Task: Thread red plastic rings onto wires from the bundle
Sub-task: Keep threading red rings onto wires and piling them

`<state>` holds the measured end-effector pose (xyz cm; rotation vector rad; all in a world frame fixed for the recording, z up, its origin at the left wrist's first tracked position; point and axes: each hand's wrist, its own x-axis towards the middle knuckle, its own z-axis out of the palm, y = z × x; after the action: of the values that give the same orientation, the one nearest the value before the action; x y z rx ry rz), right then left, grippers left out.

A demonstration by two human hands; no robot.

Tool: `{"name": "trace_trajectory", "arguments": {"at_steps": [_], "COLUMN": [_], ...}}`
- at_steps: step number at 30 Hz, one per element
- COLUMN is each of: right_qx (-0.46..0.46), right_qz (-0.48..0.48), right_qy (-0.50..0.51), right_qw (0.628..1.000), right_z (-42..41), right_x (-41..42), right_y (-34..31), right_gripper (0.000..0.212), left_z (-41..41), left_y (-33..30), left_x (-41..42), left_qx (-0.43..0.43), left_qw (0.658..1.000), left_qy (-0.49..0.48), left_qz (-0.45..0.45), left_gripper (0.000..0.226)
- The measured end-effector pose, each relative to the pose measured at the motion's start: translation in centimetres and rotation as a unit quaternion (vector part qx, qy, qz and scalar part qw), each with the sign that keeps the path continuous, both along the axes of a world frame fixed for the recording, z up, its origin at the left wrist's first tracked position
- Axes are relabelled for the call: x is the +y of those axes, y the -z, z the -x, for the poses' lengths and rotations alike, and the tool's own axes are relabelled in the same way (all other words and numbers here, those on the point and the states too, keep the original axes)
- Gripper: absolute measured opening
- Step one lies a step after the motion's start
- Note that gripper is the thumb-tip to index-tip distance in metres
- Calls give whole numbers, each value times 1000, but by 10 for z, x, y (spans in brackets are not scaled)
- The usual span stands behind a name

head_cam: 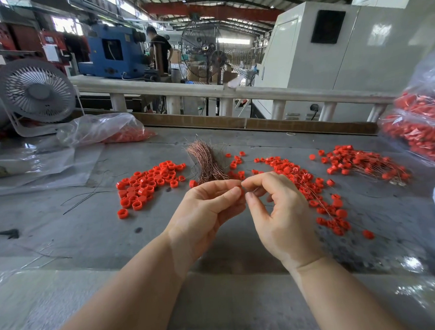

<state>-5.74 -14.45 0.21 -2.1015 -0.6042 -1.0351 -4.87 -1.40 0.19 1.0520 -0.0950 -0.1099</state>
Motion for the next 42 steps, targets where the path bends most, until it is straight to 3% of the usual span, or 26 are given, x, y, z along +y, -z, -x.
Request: {"name": "trace_trajectory", "arguments": {"at_steps": [5,8,14,25,42], "right_qx": [26,31,47,87,99], "right_qz": [21,16,-15,-78,-57], "right_qy": [-24,-23,-15,-28,-17], "right_qw": [999,999,999,993,993], "right_z": [-1,-3,-5,-7,-4], "right_x": [0,-1,-2,-2,-3], "right_y": [0,1,3,2,1], "right_gripper": [13,12,10,11,9], "left_z": [0,2,5,5,6], "left_y": [2,-1,-6,-7,-4], "left_x": [0,0,-1,-1,-1], "left_qx": [8,7,24,1,-16], "left_qw": [1000,1000,999,1000,999], "left_qy": [-2,7,22,-13,-30], "left_qz": [-13,-4,35,-8,-42], "left_gripper": [30,15,39,14,25]}}
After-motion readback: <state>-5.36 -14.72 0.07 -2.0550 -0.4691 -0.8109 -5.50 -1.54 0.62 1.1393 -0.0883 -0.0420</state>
